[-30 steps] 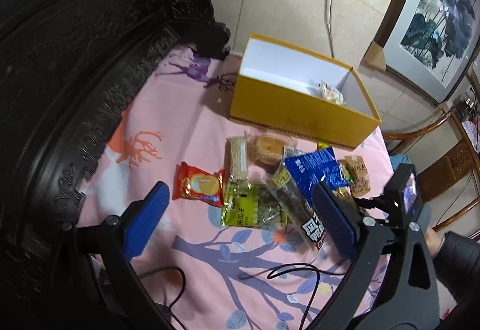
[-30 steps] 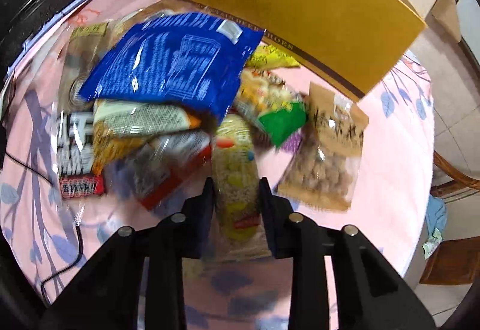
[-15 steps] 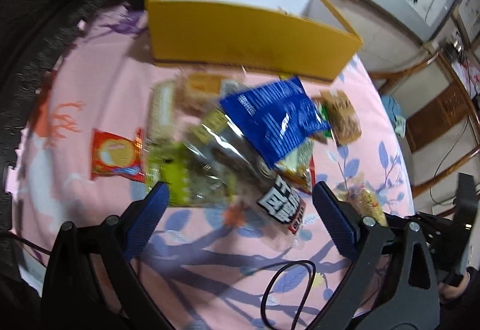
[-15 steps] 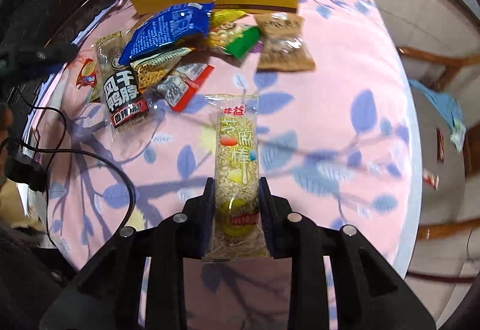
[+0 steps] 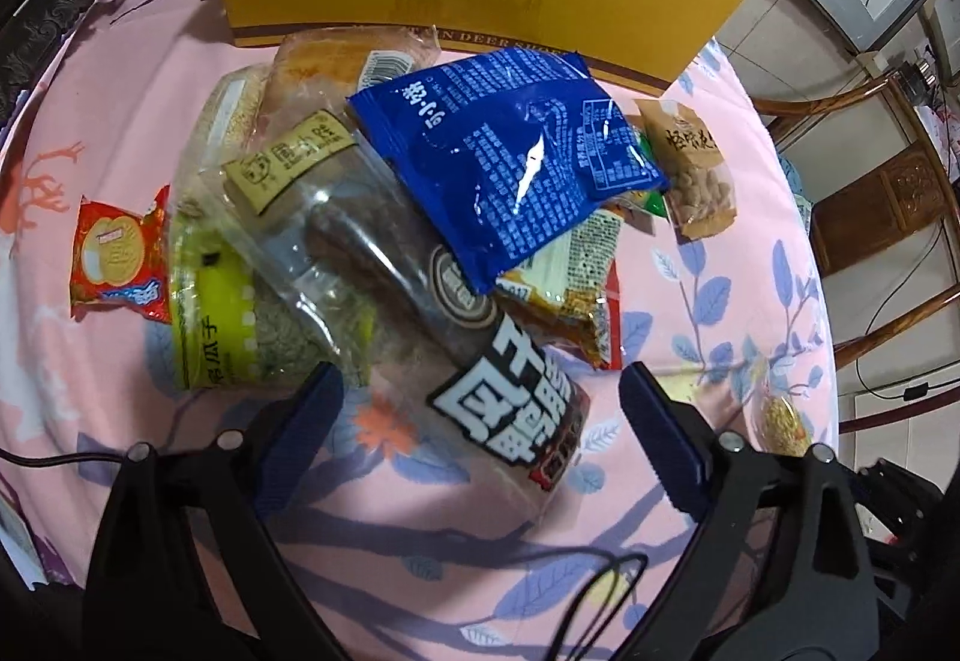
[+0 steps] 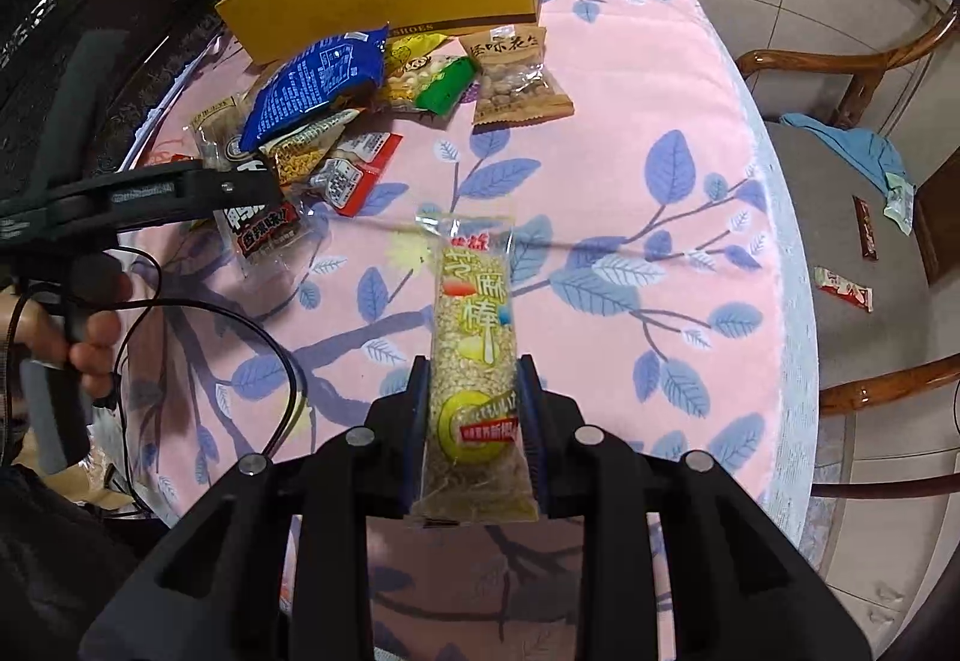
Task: Organize snacks
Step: 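Grasp the clear bag with the black label using the left gripper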
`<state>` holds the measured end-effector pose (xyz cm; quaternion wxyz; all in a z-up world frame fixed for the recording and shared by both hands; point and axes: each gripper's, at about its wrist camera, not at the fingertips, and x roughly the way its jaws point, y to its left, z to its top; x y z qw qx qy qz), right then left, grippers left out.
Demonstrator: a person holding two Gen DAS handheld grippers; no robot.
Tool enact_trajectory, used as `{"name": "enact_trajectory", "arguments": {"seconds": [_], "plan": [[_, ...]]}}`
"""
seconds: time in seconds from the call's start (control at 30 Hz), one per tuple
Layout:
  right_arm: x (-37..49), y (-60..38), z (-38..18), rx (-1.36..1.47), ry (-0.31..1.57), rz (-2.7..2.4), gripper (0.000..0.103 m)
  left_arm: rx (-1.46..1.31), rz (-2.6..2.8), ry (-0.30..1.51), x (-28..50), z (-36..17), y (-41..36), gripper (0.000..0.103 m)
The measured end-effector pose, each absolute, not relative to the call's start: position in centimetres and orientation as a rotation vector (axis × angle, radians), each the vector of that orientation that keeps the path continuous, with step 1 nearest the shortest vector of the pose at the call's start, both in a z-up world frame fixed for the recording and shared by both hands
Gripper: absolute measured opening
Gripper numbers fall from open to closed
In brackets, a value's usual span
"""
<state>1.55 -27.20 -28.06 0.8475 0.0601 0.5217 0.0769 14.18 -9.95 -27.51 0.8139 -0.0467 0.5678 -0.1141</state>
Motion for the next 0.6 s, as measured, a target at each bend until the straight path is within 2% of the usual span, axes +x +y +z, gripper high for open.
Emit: {"name": "enact_trajectory", "arguments": {"seconds": [0.03,0.07,0.1,0.23,0.37,0.6], "plan": [[1.5,-27.2,-28.1,0.132,1.101,0.162,0.029,-0.091,-0.24,1.206,14.2,-27.7,-9.9,0.084],[1.6,-27.3,-28.1,0.135,1.103,0.162,0.029,-0.086,-0.255,1.204,14.3,-28.0,-9.9,0.072],[1.6,-27.4,-28.1,0.138,1.103,0.161,0.029,-0.085,-0.261,1.205,14.3,-28.1,-9.9,0.067],[1.6,-27.4,-28.0,0.148,1.097,0.16,0.029,-0.072,-0.27,1.177,13.8,-27.7,-9.5,0.058],[1.7,-27.3,-27.8,0.143,1.081,0.172,0.029,-0.073,-0.29,1.16,13.3,-26.9,-9.0,0.04],[2.2,-26.6,-27.2,0.137,1.059,0.195,0.029,-0.108,-0.309,1.134,12.1,-25.8,-7.5,0.033]]}}
